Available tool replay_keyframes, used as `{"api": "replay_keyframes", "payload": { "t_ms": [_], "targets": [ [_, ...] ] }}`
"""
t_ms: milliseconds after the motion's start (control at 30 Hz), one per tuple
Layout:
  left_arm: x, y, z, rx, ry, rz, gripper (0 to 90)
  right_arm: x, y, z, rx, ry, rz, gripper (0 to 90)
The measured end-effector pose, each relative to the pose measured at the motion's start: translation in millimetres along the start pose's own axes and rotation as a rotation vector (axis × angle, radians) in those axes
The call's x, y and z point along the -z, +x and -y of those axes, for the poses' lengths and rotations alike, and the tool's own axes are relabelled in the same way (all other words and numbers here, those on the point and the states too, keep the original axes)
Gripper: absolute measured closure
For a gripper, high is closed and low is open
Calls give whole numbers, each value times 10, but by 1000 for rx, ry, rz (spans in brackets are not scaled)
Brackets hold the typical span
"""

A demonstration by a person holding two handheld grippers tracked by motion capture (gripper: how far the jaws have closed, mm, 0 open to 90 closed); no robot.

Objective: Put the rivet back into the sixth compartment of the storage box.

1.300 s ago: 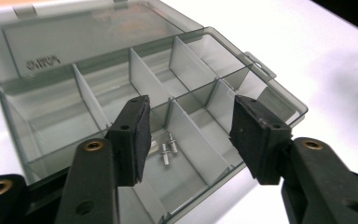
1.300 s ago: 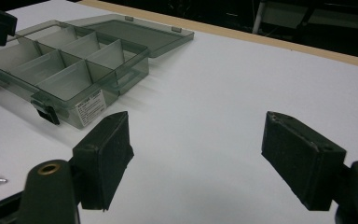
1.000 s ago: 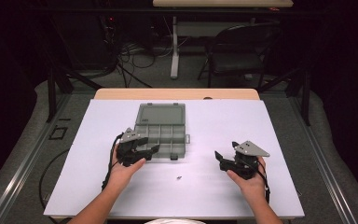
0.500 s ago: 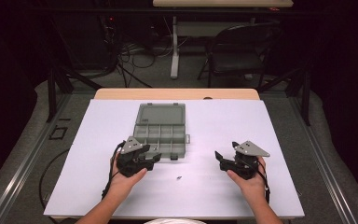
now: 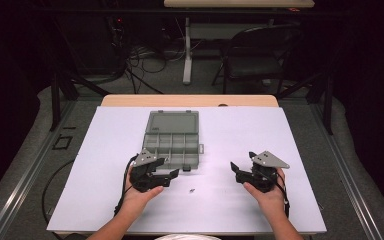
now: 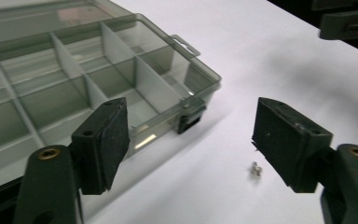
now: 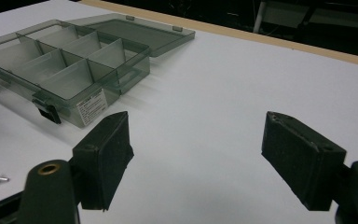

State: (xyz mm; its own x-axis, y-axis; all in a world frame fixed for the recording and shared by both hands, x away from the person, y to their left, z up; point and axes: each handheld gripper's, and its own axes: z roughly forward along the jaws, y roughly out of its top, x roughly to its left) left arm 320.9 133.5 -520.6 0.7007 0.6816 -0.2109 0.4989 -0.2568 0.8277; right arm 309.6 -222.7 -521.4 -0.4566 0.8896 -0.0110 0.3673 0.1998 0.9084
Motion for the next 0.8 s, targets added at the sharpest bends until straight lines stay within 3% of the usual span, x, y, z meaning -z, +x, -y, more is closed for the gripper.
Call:
{"api": "replay_keyframes", "payload": {
  "t_ms": [133, 500, 800],
  "targets": [
    [-28, -42, 11, -20, 7, 7, 245, 1, 0, 0, 1, -1, 0, 228],
    [-181, -176, 120, -55, 34, 14, 411, 5, -1, -2, 1, 1, -1, 230],
    [-279, -205, 181, -47, 78, 34, 445, 6, -2, -3, 3, -1, 0, 230]
  ]
}}
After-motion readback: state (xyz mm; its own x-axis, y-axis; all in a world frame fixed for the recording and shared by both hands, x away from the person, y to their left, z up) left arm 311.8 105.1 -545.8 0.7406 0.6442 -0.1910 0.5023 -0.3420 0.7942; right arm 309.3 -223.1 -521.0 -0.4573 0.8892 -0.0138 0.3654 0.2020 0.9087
